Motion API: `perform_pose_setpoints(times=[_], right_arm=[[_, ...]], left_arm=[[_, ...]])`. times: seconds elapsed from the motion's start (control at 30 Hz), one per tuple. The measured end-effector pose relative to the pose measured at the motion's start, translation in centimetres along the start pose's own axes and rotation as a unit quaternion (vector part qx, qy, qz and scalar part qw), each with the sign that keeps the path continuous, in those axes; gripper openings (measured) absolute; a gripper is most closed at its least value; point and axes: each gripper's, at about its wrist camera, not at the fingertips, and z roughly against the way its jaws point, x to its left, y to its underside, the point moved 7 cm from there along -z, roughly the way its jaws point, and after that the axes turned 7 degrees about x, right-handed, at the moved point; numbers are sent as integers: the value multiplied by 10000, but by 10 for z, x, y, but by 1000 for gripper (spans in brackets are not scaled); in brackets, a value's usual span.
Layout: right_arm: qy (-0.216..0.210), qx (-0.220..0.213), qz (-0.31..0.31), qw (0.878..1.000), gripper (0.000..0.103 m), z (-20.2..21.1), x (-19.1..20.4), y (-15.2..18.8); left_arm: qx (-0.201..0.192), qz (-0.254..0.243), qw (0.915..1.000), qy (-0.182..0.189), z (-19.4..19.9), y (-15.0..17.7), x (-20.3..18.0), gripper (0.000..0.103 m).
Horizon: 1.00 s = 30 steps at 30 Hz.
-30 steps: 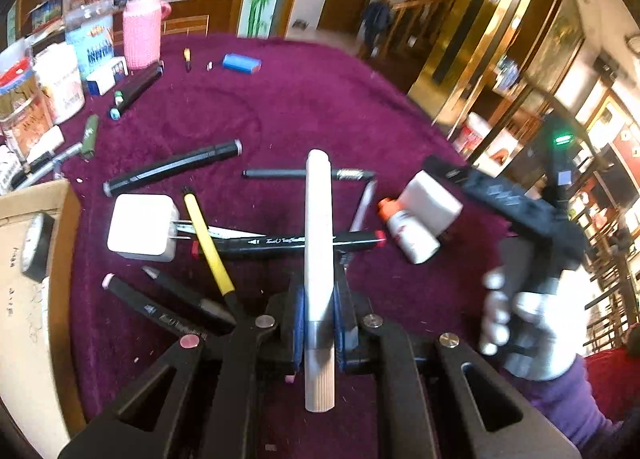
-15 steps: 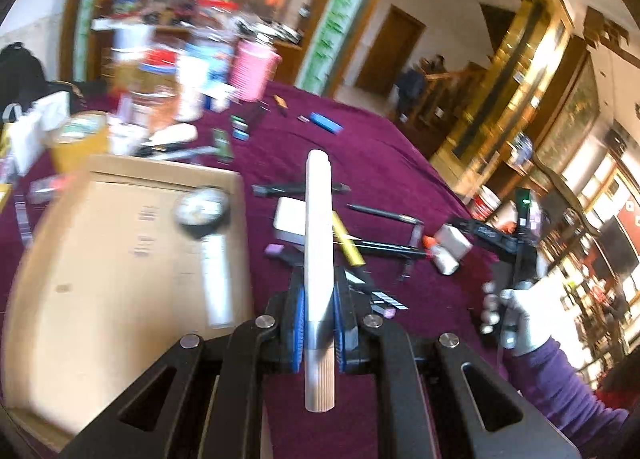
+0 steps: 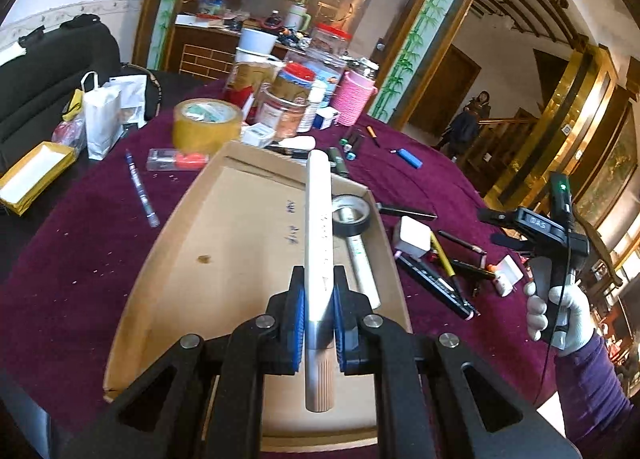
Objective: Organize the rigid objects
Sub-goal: 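Carry the white marker over the tray with left while right grasps the white square charger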
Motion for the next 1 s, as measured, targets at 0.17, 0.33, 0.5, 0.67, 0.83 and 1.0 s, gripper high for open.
perform_pose_setpoints(times=[0.17, 0.33, 0.5, 0.67, 0.83, 1.0], right_arm=[[-82, 403, 259, 9988, 99, -34, 27, 9], [26, 598, 666, 9960, 99, -52, 52, 7], [150, 768, 851, 9933, 99, -68, 73, 8], [625, 969, 929, 9890, 97, -92, 78, 17], [941, 902, 969, 9867, 68, -101, 77, 17], [640, 679, 817, 9923, 68, -86, 74, 15]], left_arm=[[59, 94, 9999, 26, -7, 2, 12, 12], [143, 96, 9998, 89, -17, 5, 12, 12], [252, 67, 9995, 149, -26, 6, 7, 12], [322, 59, 9994, 147, -32, 7, 6, 12], [357, 40, 9992, 165, -33, 8, 4, 12], [333, 51, 9993, 144, -29, 5, 6, 12]])
